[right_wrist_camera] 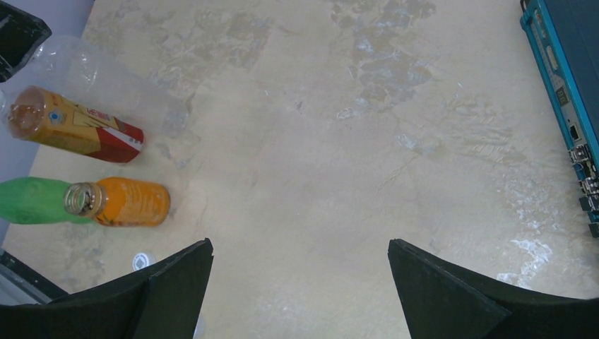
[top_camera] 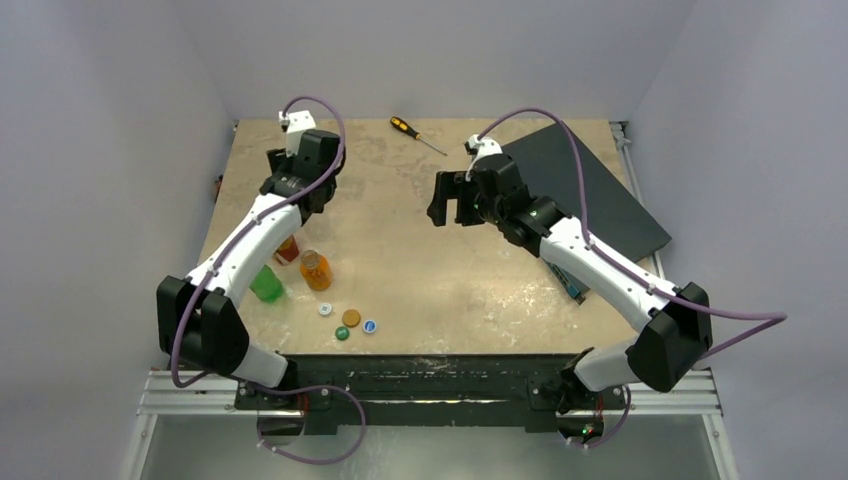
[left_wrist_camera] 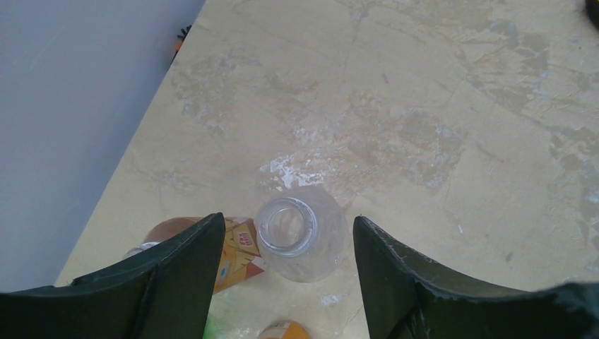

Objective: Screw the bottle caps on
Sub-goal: Pick up the plastic bottle at the center of the board.

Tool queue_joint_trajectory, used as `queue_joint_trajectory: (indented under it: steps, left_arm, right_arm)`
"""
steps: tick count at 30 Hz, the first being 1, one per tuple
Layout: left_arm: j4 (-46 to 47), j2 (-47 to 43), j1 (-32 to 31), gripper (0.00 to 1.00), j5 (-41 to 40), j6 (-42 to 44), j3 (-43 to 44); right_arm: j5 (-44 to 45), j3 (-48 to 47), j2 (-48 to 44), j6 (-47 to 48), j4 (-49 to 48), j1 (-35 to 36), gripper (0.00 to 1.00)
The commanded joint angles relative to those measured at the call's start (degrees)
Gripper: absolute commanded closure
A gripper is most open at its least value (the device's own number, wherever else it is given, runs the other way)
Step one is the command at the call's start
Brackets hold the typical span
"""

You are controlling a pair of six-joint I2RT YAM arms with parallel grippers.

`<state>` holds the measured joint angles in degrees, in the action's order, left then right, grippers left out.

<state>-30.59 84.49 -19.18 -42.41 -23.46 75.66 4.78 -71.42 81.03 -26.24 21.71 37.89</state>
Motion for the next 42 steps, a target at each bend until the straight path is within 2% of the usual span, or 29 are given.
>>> queue_joint_trajectory:
  steps: [1,7,10,11,14,17,20,25,28,35,42]
  left_arm:
    - [5.21,-0.45,0.99,0.37,-1.6,-0.91,-3.62]
    - [6.97,0.61,1.47,0.46,-1.64,-1.14,-4.91]
    - [7.4,1.2,1.69,0.53,-1.89,-0.84,-4.89]
    - [7.95,1.32,1.69,0.6,-1.57,-0.39,-4.84]
    - [8.31,1.83,1.69,0.87,1.01,1.49,-3.42]
    - [8.79,2.2,1.61,1.0,8.29,3.91,-0.99]
    - [4.81,3.69,1.6,1.0,18.38,4.18,5.47]
    - [-4.5,6.91,1.51,1.0,42.0,4.65,15.9]
    - [-9.75,7.43,1.34,1.0,52.08,5.43,19.2]
    - [-12.98,3.52,0.62,1.0,67.16,5.8,18.89]
    - [-13.53,0.34,-0.16,1.0,74.11,5.41,18.86]
  right_arm:
    - [-0.88,1.15,-1.65,1.12,-1.8,0.32,0.01]
    - [-1.26,2.17,-1.59,0.86,-2.13,0.4,0.01]
    - [-1.13,2.5,-1.42,0.75,-2.38,0.31,0.01]
    - [-1.09,2.59,-1.34,0.75,-2.47,0.38,0.01]
    - [-0.88,2.52,-1.15,1.32,-2.87,0.46,0.01]
    - [0.23,2.49,-1.67,3.14,-4.24,0.59,0.01]
    - [0.16,3.58,-3.38,6.17,-7.95,0.62,0.01]
    - [-4.59,7.66,-7.62,11.67,-17.78,2.02,0.01]
    - [-6.59,9.85,-8.96,15.39,-19.83,3.79,0.01]
    - [-8.6,11.97,-8.32,19.1,-20.56,7.03,0.01]
    - [-11.86,12.72,-5.46,19.9,-20.42,8.69,0.01]
